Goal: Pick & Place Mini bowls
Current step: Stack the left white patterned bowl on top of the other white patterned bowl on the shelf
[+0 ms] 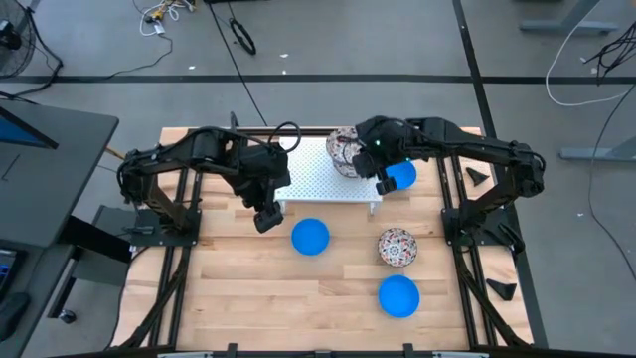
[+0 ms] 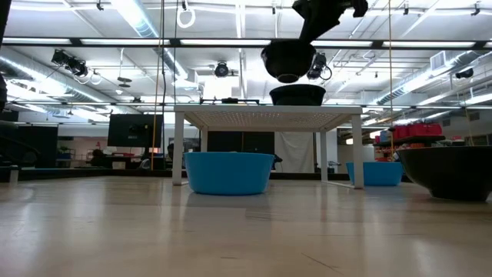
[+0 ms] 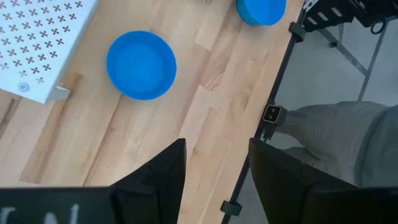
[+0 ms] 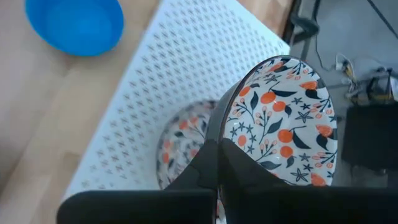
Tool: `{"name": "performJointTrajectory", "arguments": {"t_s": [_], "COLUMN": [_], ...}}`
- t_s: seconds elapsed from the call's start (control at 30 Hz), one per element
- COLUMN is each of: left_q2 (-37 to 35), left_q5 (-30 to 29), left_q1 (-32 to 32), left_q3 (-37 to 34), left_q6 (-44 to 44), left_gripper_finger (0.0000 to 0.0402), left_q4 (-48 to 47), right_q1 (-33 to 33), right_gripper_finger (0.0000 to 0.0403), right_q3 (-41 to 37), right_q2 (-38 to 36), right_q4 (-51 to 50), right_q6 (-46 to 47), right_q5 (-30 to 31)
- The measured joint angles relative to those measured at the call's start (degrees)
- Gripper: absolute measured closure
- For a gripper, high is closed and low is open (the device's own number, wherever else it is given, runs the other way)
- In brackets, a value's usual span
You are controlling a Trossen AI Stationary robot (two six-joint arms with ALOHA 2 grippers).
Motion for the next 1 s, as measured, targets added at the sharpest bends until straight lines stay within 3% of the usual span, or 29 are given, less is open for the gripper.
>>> {"name": "performJointTrajectory", "arguments": {"t_s": [1.0], "left_q2": [0.0], "left_q5": [-1.0], "left_q1": [0.2], "left_q3": [0.0], "left_q6": [1.5], "left_gripper_finger": [0.0223], "left_q4": [0.1], "right_q1": [-0.6], "right_gripper_finger": [0.0403], "right_q3": [0.0], "right_q2": [0.4], "right_q4": [-3.3], "right_q6": [3.6], "right_q5": [-0.4]}}
